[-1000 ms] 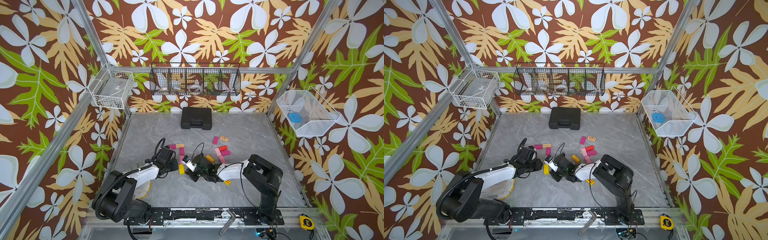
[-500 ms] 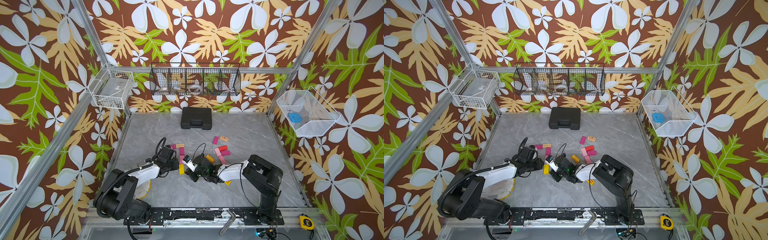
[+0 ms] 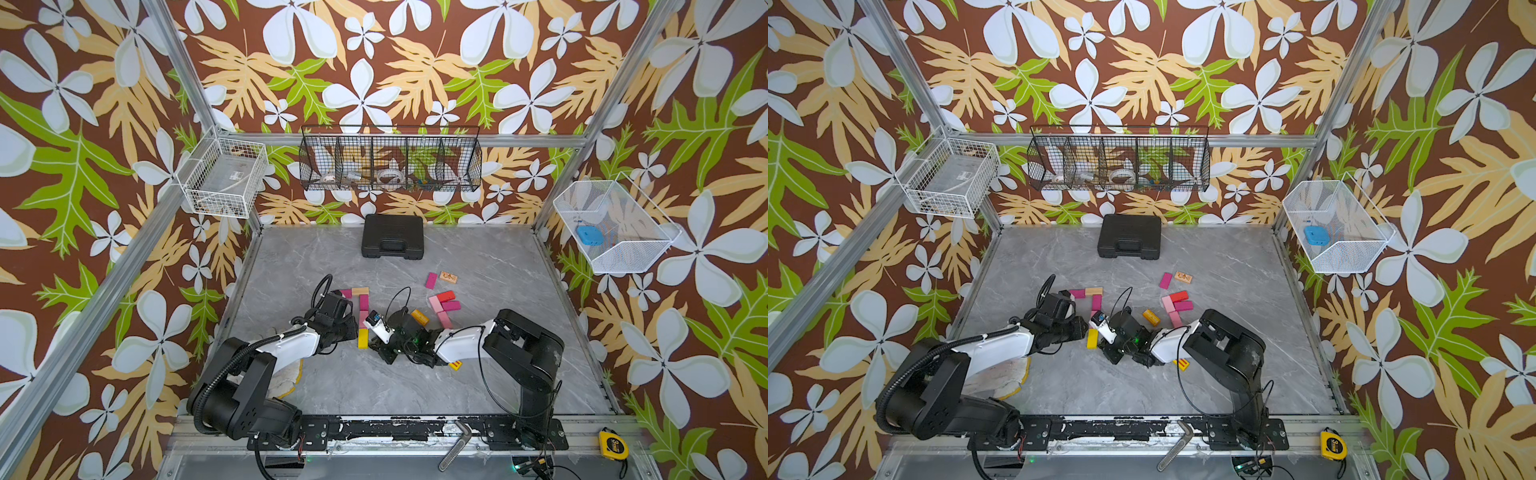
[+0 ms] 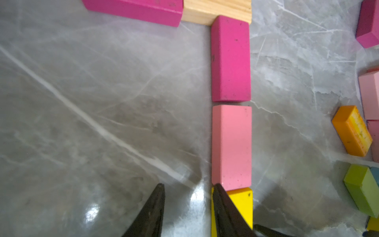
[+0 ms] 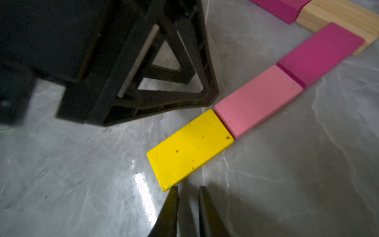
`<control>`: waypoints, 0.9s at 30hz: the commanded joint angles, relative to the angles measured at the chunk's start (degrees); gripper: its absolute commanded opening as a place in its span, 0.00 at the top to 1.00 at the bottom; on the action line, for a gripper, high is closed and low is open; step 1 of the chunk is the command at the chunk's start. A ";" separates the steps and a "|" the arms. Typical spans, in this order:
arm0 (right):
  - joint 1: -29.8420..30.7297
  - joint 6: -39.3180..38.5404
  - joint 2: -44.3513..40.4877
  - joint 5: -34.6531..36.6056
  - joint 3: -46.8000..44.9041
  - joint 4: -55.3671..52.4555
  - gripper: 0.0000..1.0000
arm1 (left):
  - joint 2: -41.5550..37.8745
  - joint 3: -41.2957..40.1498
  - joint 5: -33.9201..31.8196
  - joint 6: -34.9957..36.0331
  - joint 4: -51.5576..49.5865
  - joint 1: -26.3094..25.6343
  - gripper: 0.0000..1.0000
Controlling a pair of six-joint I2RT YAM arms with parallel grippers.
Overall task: Assemble the number 7 with building blocks
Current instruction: Assemble the building block at the center of the board.
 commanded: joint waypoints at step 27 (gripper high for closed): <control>2.48 -0.23 -1.11 -0.31 -4.65 3.35 0.64 | -12.80 -4.58 -9.71 -3.05 -5.32 0.96 0.43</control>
